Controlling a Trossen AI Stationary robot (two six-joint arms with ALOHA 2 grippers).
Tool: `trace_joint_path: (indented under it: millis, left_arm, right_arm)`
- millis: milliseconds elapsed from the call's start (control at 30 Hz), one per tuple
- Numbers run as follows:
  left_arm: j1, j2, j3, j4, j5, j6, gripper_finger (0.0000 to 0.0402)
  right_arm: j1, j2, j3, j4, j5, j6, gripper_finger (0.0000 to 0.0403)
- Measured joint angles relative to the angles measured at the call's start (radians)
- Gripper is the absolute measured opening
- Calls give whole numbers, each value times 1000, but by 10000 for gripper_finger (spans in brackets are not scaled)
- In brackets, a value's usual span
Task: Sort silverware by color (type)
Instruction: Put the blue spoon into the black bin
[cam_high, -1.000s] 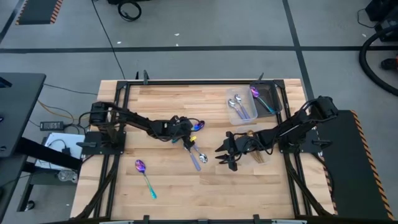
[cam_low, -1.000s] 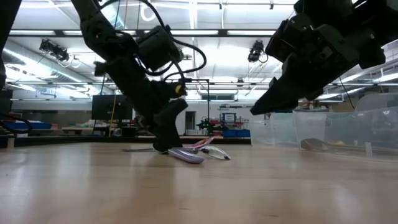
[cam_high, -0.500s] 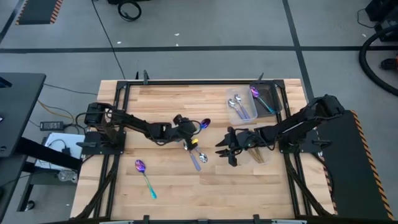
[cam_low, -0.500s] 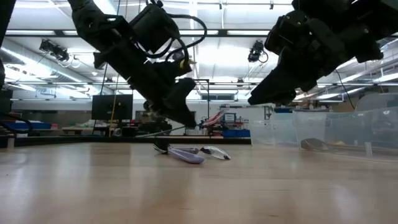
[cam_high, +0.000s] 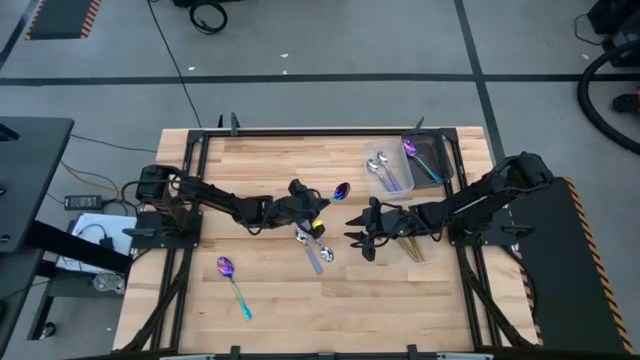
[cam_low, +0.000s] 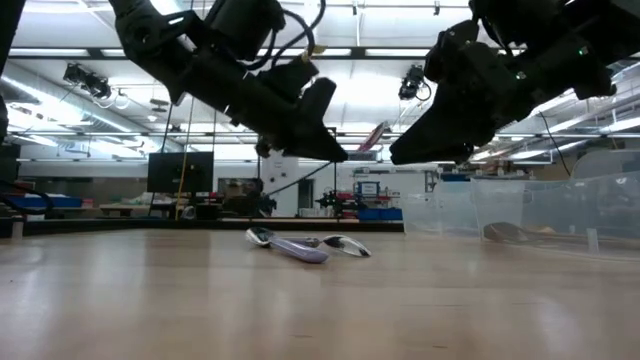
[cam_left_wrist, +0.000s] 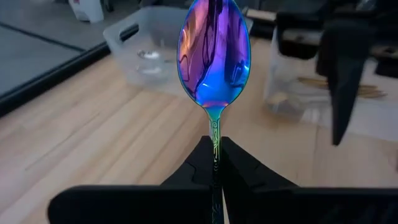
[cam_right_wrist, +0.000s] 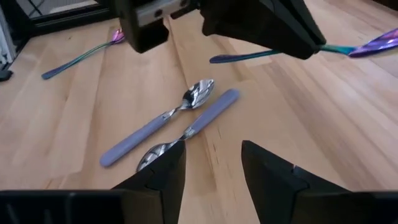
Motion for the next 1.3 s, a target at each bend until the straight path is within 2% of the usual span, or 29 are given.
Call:
trace_joint_path:
  millis: [133,367,600,967,1300]
  left_arm:
    - [-12,-1,0,26,0,-6,19]
    - [-33,1,0,144,0,7,19]
    - [-33,19,2,309,1,89,19]
    - [-44,117,2,624,10,141,19]
    - [-41,128,7,796,44,193,19]
  right_arm:
    - [-12,-47,0,-66,-43,8,168]
    - [-45,-156,0,-161,-47,23,168]
    - [-46,-138,0,-82,-42,-34,184]
    - [-65,-138,0,-24,-7,-25,214]
    - [-66,-138,0,185,30,-201,211]
